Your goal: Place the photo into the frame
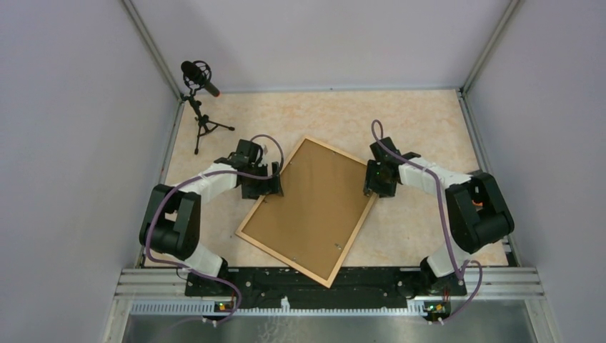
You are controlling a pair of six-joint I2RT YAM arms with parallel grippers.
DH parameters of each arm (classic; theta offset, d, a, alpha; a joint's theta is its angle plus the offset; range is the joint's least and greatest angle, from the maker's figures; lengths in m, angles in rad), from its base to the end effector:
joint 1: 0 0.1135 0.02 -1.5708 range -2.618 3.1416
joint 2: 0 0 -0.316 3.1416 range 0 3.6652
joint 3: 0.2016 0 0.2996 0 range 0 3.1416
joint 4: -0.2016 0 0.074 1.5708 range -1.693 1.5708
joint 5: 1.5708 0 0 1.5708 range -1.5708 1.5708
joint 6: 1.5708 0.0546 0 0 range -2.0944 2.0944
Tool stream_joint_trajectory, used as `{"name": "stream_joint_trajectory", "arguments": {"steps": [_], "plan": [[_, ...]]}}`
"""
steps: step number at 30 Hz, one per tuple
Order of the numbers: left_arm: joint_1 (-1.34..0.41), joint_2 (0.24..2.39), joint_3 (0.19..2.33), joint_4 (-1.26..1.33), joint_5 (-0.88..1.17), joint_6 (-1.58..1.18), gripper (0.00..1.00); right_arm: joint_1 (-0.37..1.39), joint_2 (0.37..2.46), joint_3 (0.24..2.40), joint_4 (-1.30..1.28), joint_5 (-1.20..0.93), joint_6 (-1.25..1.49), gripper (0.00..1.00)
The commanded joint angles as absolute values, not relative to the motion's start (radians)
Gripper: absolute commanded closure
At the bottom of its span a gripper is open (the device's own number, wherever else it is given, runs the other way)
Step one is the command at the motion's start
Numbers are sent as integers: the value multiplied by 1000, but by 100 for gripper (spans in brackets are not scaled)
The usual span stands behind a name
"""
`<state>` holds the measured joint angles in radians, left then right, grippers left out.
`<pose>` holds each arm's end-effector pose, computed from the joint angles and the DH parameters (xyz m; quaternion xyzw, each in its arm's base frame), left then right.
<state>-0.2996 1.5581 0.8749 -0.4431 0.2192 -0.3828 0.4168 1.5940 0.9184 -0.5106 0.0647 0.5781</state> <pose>0.3178 -0.1106 0.1758 -0.0162 0.9697 -0.1739 0.1708 0.3142 0.1353 0.1736 0.0852 0.9774 0.0632 0.1830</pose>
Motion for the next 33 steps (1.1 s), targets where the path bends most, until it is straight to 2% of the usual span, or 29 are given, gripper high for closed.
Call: {"name": "stream_joint_trajectory", "arguments": {"steps": [1, 4, 6, 8, 11, 15, 20, 27, 32, 33], "plan": [[-302, 1556, 849, -464, 262, -390, 9, 423, 1620, 958, -491, 82, 574, 48], [-302, 1554, 847, -465, 261, -389, 9, 423, 1633, 946, -479, 78, 580, 50], [-302, 1551, 845, -465, 261, -390, 9, 423, 1641, 941, -471, 74, 585, 55], [-302, 1552, 846, -464, 261, -389, 9, 423, 1649, 940, -467, 73, 591, 63], [-303, 1554, 844, -463, 269, -391, 9, 424, 1646, 941, -463, 70, 599, 85], [-302, 1556, 838, -459, 277, -398, 9, 423, 1641, 949, -459, 60, 602, 100], [-302, 1556, 818, -444, 321, -421, 9, 423, 1653, 974, -446, 39, 587, 100], [-302, 1542, 724, -365, 494, -501, 9, 386, 1724, 1061, -380, -77, 461, 100], [-306, 1485, 635, -293, 599, -589, 10, 356, 1847, 1221, -394, -170, 321, 100], [-307, 1464, 624, -291, 602, -597, 10, 357, 1877, 1272, -425, -172, 295, 96]]}}
